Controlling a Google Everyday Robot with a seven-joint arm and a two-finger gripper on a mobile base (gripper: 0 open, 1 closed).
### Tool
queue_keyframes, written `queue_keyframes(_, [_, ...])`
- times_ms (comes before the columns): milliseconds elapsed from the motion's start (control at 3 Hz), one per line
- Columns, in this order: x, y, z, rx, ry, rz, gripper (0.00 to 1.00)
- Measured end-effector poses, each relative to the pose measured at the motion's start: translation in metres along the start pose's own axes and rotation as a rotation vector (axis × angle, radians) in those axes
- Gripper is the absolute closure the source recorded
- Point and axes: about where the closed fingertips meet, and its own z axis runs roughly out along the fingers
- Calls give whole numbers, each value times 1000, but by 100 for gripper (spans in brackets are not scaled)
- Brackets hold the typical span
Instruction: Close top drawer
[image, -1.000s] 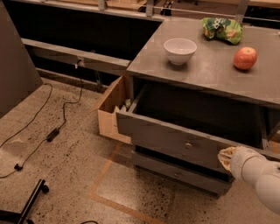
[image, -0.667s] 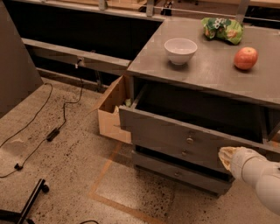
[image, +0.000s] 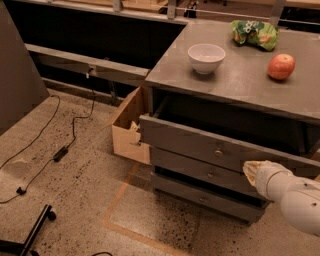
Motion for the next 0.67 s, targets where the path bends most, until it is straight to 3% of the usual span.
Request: queue_keyframes(667, [-4,-15,48,61,-15,-93,100])
